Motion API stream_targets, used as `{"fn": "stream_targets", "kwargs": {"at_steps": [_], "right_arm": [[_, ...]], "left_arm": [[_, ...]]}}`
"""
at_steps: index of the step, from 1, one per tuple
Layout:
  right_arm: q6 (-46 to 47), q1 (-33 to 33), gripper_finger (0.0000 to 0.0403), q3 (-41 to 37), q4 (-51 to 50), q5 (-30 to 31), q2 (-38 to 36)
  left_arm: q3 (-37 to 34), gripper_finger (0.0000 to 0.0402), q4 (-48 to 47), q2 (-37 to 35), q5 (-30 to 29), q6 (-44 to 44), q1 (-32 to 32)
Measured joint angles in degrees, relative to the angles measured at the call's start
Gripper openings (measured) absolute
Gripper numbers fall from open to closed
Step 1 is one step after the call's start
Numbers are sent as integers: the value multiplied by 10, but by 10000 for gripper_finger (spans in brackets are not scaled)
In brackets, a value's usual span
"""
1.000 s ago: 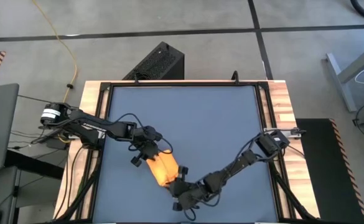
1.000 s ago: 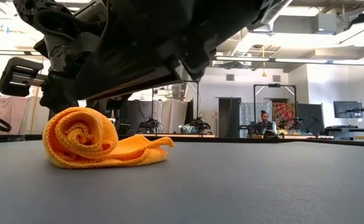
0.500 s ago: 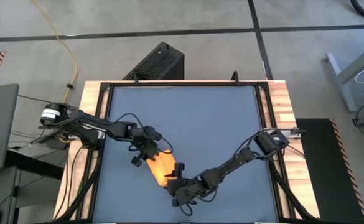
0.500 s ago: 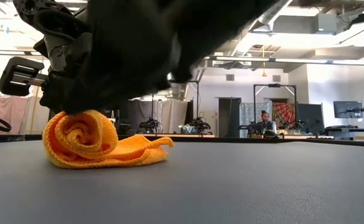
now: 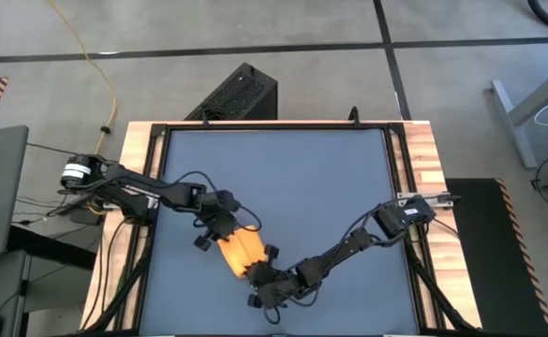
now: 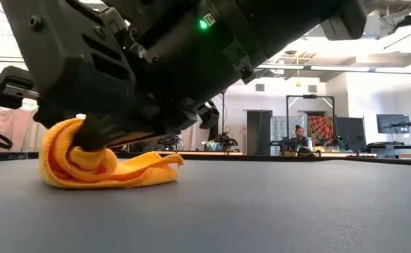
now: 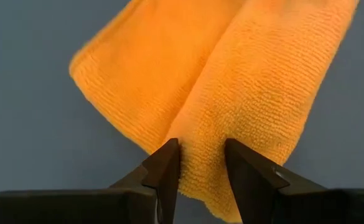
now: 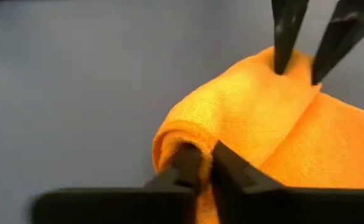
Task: Roll towel
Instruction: Roll the yellow microfiber cloth on the table
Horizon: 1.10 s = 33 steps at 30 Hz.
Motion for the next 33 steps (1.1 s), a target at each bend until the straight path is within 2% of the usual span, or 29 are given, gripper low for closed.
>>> {"fn": "stream_targets", "kwargs": {"at_steps": [2, 4, 9, 17, 26, 33], "right_arm": [[-1, 6, 22, 0, 0, 1, 0], [19, 12, 21, -1, 1, 2, 0], [139, 28, 19, -3, 4, -2, 0], [308, 58, 18, -11, -48, 11, -1], [300, 62, 18, -11, -56, 14, -1], [284, 59, 18, -11, -55, 13, -1]], "left_arm": [[0, 118, -19, 0, 12, -13, 3], [0, 118, -31, 0, 34, -29, 4], [0, 118, -35, 0, 96, -72, 1], [0, 118, 27, 0, 91, -105, 3], [0, 118, 205, 0, 79, -109, 22], [0, 125, 221, 18, 70, -9, 3]]}}
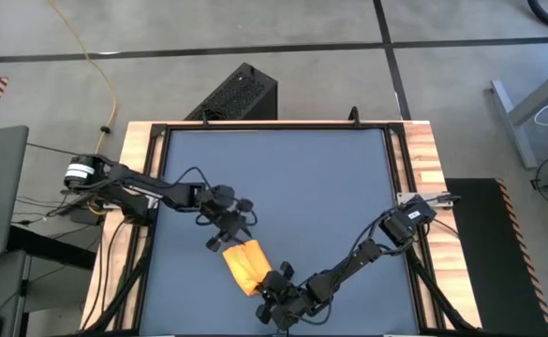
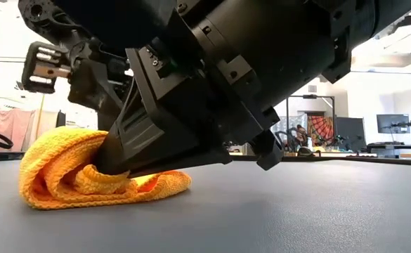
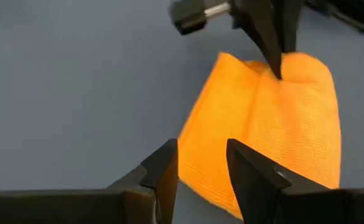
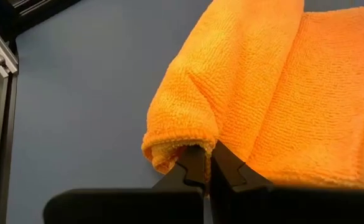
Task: Roll towel
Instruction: Roll the yellow microfiber cloth on the table
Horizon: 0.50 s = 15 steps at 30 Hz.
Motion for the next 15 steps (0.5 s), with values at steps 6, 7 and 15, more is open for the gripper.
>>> {"fn": "stream_targets", "kwargs": {"at_steps": [6, 7, 15], "right_arm": [[-3, -5, 18, 0, 2, -1, 0], [-3, -6, 18, 0, 2, -2, 0], [1, -2, 18, 0, 0, -3, 0]], "left_arm": [[37, 164, 16, 81, -51, 4, -19], [51, 171, 15, 98, -51, 2, -21], [190, 192, -159, 211, -50, 16, -30]]}}
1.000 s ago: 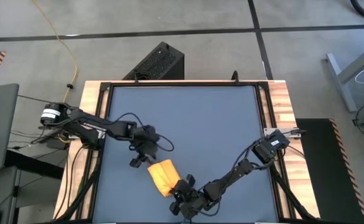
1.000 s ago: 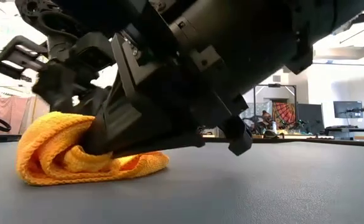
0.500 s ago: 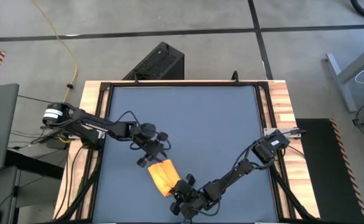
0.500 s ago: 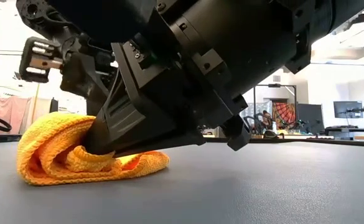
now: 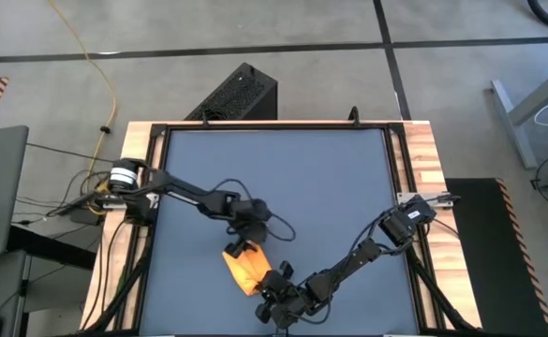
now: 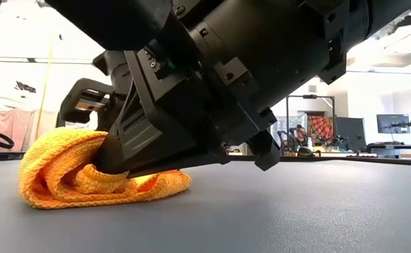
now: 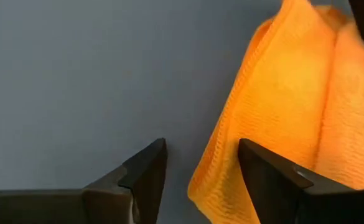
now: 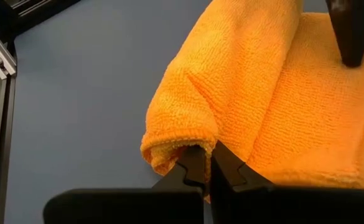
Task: Roll towel
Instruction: Roll the yellow microfiber cloth on the table
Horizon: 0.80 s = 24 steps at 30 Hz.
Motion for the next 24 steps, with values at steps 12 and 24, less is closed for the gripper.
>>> {"fn": "stream_targets", "kwargs": {"at_steps": [12, 24], "right_arm": [[28, 7, 19, 0, -7, 15, 0], [83, 23, 20, -1, -37, 80, 1]], "left_arm": [[91, 24, -173, 48, 43, 73, 1], [90, 0, -183, 3, 54, 78, 28]]}}
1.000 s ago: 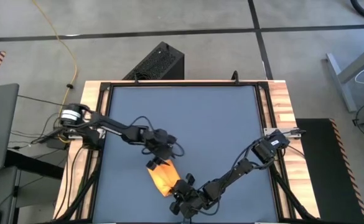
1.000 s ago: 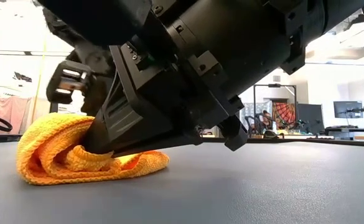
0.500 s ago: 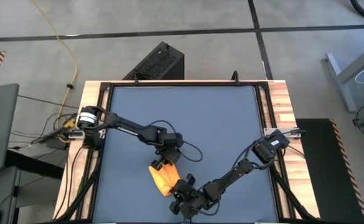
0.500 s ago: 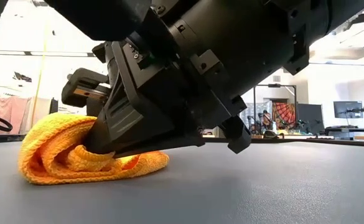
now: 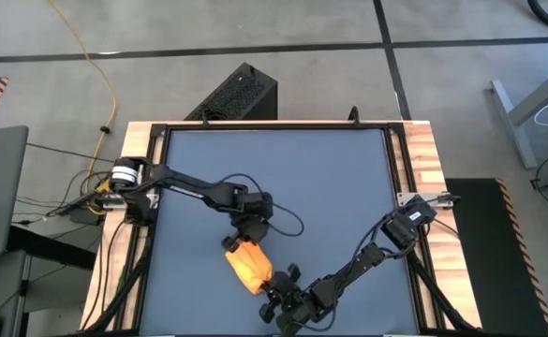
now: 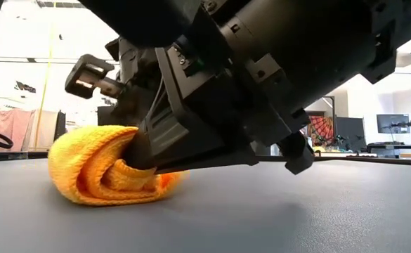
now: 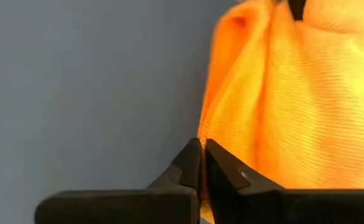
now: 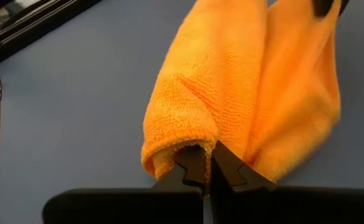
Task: Roll towel
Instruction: Roll the yellow microfiber cloth on the table
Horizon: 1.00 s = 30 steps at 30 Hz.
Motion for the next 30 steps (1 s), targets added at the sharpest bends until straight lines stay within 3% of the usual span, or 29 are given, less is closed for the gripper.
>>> {"fn": "stream_targets", "kwargs": {"at_steps": [11, 20, 30], "right_arm": [[7, -7, 20, 0, -2, 6, 0], [159, 5, 20, 0, -99, 49, 2], [264, 5, 20, 1, -148, 36, 1]], "left_arm": [[0, 0, -38, -54, -31, 9, 7], [-34, 0, -76, -66, 1, 11, -20], [-98, 0, 10, -67, -21, -34, -55]]}}
